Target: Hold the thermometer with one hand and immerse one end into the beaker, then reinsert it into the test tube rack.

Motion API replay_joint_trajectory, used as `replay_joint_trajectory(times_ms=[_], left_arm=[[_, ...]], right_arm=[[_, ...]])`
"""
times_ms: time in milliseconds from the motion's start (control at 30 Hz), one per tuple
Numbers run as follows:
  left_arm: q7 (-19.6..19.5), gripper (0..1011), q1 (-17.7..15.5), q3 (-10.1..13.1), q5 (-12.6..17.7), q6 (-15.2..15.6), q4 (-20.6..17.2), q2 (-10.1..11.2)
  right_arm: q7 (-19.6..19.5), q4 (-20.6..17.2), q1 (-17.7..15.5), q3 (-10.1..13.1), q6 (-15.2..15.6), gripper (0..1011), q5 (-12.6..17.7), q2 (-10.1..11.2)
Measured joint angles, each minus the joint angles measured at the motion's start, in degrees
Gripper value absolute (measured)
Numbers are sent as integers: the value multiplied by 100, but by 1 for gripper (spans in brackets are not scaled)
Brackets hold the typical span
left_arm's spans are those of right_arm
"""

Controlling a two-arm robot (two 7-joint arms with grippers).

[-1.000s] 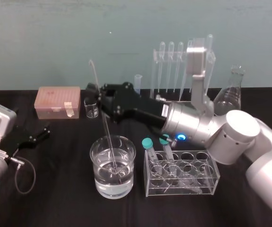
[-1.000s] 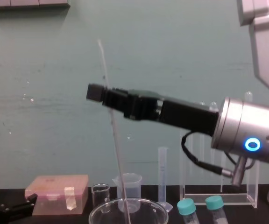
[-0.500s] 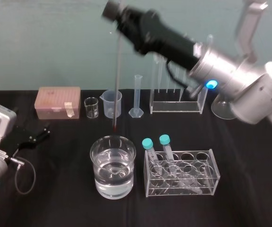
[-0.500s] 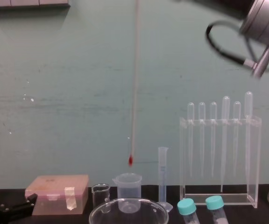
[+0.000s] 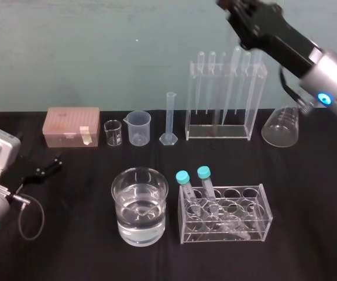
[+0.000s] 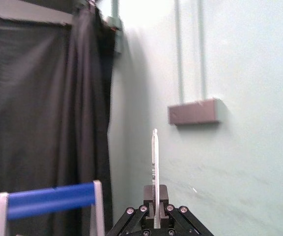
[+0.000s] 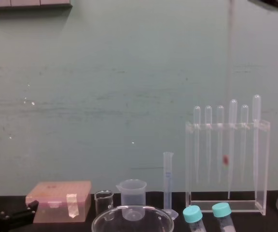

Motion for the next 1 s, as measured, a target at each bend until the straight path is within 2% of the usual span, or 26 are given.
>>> replay_joint_trajectory(times_ms=[33,267,467,633,1000], left_arm=[[0,1008,0,0,0,0,0,0],[0,1008,0,0,0,0,0,0],[0,1008,0,0,0,0,0,0],[0,1008,0,0,0,0,0,0],[0,1008,0,0,0,0,0,0]], right_arm=[[-61,-90,-170,84,37,56,4,112],[-194,-527,-814,364,193,56,72,504],[-240,-710,-1130,440,262,56,42,673],[-238,-651,-1204,411,269,56,-50,671],[-83,-316,-1203,233,130,56,-261,427]])
